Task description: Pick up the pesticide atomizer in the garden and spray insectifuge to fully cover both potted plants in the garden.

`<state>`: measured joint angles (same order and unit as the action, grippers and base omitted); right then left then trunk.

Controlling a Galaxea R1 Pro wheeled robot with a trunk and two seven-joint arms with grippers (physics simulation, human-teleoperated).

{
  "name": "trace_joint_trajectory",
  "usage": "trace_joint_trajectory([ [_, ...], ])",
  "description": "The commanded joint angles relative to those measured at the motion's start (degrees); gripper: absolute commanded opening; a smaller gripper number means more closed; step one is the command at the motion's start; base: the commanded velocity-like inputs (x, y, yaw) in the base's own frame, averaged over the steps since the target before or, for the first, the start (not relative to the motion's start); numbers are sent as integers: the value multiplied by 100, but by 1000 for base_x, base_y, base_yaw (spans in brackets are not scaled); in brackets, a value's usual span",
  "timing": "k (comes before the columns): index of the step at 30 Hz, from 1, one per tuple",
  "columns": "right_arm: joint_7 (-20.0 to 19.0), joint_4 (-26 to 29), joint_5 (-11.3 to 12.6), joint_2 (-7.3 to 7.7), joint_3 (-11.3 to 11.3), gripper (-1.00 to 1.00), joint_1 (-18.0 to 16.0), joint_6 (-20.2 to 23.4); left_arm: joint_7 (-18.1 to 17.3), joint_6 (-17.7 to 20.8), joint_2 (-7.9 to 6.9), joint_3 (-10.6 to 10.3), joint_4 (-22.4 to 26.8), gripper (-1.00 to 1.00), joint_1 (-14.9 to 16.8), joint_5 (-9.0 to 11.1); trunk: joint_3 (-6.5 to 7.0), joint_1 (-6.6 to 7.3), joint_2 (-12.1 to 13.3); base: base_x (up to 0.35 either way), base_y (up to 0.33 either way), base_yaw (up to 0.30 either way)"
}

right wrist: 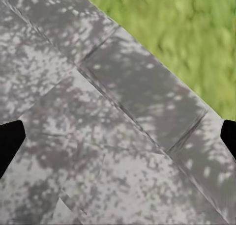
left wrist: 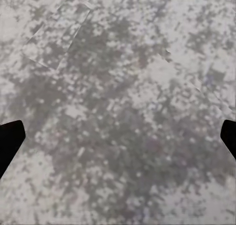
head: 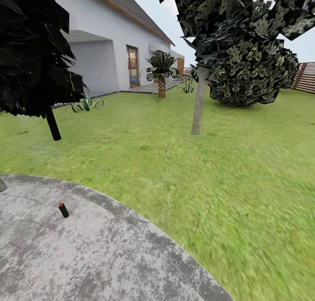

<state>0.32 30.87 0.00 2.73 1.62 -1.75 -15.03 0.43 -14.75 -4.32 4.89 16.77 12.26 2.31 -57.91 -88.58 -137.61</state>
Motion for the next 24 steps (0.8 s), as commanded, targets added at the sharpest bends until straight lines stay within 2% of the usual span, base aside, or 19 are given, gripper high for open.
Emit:
trace_joint_trajectory([
  [1,3,0,0,0,5,100,-1,-17,1,-19,1,2,-7,100,4,24,-5,-2,-2,336,0,174],
  [24,-6,5,-9,5,4,100,-1,-9,1,-21,1,3,-7,100,4,24,-5,-2,-2,336,0,16],
])
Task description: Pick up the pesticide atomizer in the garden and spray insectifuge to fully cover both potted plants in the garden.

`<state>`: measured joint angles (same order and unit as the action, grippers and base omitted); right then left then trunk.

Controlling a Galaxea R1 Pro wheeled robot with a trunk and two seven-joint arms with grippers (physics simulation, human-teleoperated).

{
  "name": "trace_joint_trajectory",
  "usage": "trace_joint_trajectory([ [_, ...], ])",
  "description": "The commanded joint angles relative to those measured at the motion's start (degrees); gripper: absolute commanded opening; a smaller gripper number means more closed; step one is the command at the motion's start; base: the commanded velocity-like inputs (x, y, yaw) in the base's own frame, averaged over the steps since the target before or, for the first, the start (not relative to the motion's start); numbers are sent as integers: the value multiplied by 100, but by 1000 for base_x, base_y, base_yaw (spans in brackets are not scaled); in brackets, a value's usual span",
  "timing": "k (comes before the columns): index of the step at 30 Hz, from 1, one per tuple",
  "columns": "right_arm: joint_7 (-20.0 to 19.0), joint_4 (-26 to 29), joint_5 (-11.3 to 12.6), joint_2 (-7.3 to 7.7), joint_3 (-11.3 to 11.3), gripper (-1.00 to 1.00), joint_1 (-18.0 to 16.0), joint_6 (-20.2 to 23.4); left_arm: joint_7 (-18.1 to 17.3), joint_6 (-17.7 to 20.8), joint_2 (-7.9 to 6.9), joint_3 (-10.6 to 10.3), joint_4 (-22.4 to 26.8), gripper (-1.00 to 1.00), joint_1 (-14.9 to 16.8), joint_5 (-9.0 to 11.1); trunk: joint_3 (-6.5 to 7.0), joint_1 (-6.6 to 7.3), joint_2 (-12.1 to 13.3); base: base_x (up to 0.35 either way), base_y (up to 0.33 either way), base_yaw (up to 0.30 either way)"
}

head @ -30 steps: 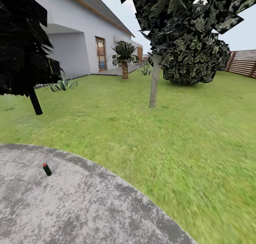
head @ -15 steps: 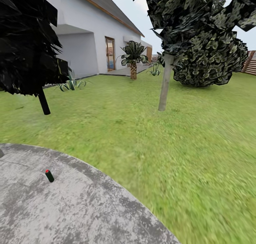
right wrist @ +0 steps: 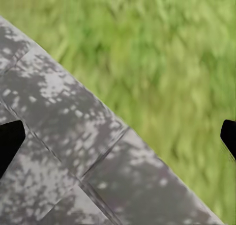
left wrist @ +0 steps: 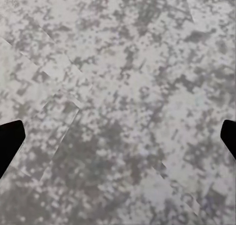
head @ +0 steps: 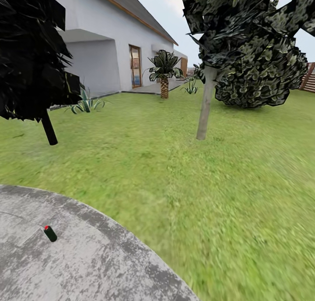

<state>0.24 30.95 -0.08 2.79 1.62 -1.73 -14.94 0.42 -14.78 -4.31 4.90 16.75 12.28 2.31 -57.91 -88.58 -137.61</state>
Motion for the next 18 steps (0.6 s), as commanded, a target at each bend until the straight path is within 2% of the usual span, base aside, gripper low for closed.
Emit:
trace_joint_trajectory([
  [1,2,-3,-1,-3,5,100,-2,-18,2,-18,0,1,-5,100,3,24,-5,-2,-2,336,0,0],
  [18,2,-2,-1,-6,2,100,-2,-18,2,-16,0,0,-5,100,3,24,-5,-2,-2,336,0,1],
])
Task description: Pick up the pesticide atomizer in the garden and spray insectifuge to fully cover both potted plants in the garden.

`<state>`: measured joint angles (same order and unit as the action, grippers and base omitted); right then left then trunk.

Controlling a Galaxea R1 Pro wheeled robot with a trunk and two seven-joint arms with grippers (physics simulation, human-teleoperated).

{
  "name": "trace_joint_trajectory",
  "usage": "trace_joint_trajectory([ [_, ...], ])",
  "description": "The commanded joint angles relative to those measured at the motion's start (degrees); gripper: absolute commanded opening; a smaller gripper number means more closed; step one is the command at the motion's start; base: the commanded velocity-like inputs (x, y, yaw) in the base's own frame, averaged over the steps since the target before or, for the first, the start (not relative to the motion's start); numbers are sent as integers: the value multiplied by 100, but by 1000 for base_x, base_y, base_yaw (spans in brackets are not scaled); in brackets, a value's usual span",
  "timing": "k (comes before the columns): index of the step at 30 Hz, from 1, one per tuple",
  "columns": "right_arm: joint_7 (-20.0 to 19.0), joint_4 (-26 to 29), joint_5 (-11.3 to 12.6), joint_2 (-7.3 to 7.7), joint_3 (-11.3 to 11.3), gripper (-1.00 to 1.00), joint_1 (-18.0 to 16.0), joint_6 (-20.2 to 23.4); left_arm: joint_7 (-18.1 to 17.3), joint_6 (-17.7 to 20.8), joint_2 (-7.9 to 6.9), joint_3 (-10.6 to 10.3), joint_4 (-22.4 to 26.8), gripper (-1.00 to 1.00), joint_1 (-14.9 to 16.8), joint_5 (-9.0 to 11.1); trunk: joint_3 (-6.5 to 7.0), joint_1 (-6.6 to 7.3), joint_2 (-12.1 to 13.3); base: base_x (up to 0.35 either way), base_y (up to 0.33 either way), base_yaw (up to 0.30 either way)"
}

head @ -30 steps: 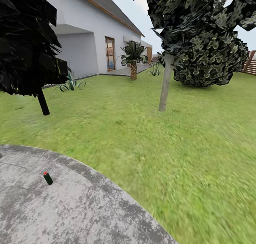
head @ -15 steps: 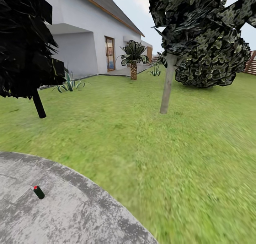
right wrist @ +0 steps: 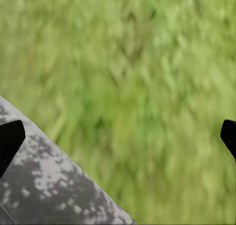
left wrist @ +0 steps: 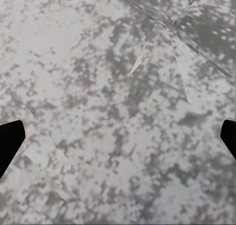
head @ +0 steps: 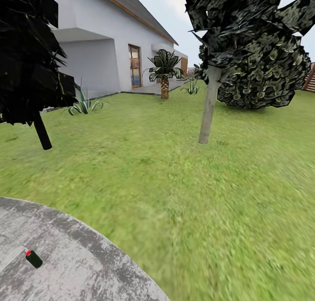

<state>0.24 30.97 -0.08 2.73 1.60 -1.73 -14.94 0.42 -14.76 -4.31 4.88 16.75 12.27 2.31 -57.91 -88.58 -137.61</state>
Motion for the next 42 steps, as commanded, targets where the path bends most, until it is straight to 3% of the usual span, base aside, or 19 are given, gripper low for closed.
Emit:
trace_joint_trajectory([
  [1,2,-3,-1,-1,5,100,-2,-18,1,-18,1,2,-5,100,3,24,-5,-2,-2,336,0,32],
  [24,2,-3,-1,-1,6,100,-2,-21,1,-20,1,4,-5,100,3,24,-5,-2,-2,336,-4,251],
  [42,3,-3,-1,-1,7,100,-2,-18,1,-18,1,4,-5,100,3,24,-5,-2,-2,318,-157,277],
])
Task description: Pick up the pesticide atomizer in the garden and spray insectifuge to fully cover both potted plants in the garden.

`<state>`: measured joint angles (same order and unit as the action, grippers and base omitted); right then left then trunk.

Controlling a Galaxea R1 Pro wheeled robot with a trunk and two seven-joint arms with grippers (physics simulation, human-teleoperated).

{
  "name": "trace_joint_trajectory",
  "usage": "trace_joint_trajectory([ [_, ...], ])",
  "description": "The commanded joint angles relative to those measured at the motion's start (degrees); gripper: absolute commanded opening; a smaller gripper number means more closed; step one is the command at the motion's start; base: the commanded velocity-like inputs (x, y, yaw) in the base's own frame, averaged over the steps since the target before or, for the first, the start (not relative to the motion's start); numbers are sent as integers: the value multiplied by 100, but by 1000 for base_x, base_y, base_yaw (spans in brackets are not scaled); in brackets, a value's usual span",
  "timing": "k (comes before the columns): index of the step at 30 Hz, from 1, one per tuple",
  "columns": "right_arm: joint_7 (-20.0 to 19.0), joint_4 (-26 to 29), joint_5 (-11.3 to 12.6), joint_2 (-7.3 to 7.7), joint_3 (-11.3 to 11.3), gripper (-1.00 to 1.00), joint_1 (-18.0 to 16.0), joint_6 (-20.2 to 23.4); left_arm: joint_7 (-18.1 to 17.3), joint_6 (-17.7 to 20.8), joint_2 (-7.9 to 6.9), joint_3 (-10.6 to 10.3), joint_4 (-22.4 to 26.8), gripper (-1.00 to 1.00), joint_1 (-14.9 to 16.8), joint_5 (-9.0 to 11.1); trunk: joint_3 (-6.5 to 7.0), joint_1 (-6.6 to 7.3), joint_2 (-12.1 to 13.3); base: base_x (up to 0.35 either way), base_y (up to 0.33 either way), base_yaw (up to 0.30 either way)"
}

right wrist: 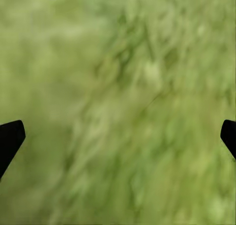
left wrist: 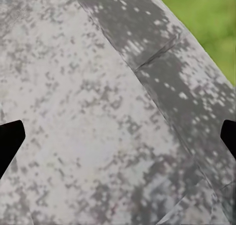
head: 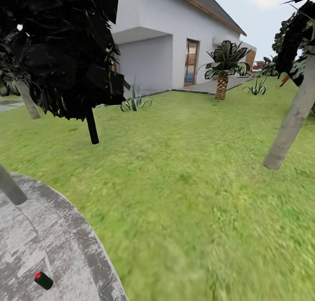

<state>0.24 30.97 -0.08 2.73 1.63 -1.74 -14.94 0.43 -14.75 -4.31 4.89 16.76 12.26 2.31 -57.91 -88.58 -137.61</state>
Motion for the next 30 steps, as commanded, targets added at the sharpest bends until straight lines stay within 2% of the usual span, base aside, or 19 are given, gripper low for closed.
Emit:
trace_joint_trajectory([
  [1,2,-2,2,-1,4,100,-1,-18,1,-19,1,1,-6,100,4,24,-5,-2,-2,314,-172,181],
  [18,1,9,8,-1,3,100,-1,-18,1,-19,1,3,-6,100,4,24,-5,-2,-2,306,-189,33],
  [30,2,5,8,-6,-1,100,-1,-18,1,-19,1,3,-6,100,4,24,-5,-2,-2,297,-200,254],
])
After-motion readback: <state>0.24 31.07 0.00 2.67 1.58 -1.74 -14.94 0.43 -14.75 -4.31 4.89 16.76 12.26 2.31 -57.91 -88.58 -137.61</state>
